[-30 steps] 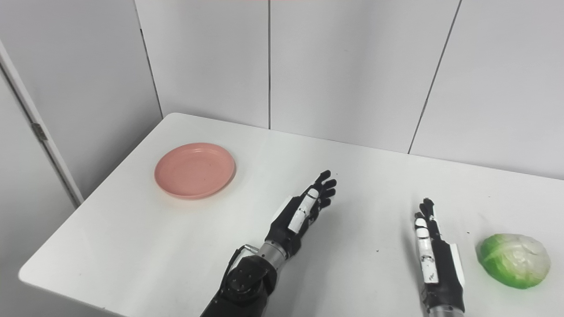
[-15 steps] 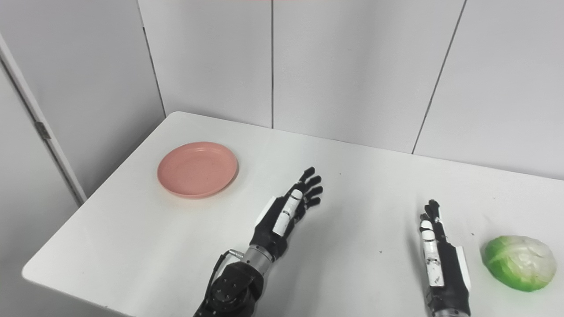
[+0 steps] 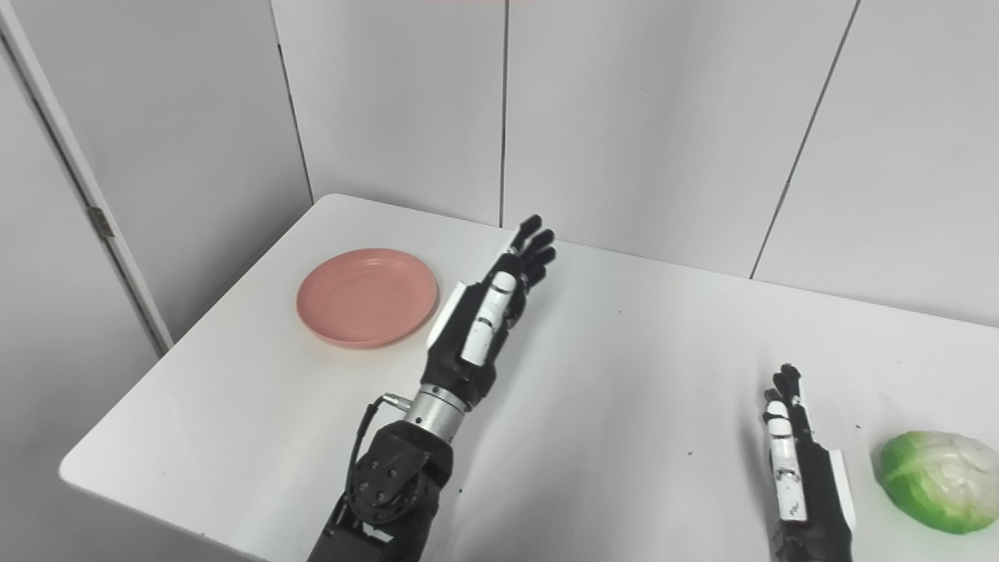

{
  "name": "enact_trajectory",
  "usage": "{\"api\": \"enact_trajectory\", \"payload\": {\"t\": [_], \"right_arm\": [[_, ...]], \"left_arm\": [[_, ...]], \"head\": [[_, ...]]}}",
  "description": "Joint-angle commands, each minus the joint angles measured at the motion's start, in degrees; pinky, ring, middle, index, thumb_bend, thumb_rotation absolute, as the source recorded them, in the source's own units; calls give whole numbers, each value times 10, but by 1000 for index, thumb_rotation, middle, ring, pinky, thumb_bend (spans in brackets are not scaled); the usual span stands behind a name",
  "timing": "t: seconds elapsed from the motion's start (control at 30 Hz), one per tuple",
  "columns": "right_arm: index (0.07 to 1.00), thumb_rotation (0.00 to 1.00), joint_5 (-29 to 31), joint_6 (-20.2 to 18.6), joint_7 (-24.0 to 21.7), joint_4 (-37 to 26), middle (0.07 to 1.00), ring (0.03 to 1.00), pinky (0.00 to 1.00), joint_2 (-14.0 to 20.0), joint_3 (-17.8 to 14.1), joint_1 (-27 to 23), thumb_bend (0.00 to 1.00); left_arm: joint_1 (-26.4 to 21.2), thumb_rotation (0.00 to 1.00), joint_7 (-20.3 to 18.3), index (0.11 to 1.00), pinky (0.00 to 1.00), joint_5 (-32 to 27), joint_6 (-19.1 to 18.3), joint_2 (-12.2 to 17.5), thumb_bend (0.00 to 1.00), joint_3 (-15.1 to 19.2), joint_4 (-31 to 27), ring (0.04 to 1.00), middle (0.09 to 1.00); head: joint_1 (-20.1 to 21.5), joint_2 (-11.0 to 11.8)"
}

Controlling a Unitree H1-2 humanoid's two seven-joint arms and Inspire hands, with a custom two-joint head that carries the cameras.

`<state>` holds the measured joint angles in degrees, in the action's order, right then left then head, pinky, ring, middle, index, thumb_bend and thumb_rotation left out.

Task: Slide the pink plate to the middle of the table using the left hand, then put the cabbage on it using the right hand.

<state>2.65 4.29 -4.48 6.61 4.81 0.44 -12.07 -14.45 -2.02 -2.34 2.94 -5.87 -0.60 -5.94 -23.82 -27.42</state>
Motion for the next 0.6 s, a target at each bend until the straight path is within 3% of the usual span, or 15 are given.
{"api": "enact_trajectory", "payload": {"t": [0.0,0.17,0.27,0.57], "right_arm": [[1000,1000,5,9,-4,-13,1000,997,1000,4,-4,-6,67],[1000,1000,4,12,-7,-12,1000,996,1000,7,-4,-6,74],[1000,1000,8,3,-11,-16,1000,999,1000,7,-4,-7,79],[1000,1000,15,-8,-15,-22,1000,1000,1000,6,-6,-7,89]], "left_arm": [[-26,1000,12,941,978,-1,-2,3,461,8,-24,948,950],[-44,1000,30,942,957,-1,-8,10,452,27,-32,943,944],[-55,1000,37,946,990,-6,-32,18,486,41,-37,967,956],[-95,1000,67,938,953,-16,-33,41,444,92,-16,950,950]], "head": [[-4,-4],[-12,-11],[-16,-14],[-27,-11]]}}
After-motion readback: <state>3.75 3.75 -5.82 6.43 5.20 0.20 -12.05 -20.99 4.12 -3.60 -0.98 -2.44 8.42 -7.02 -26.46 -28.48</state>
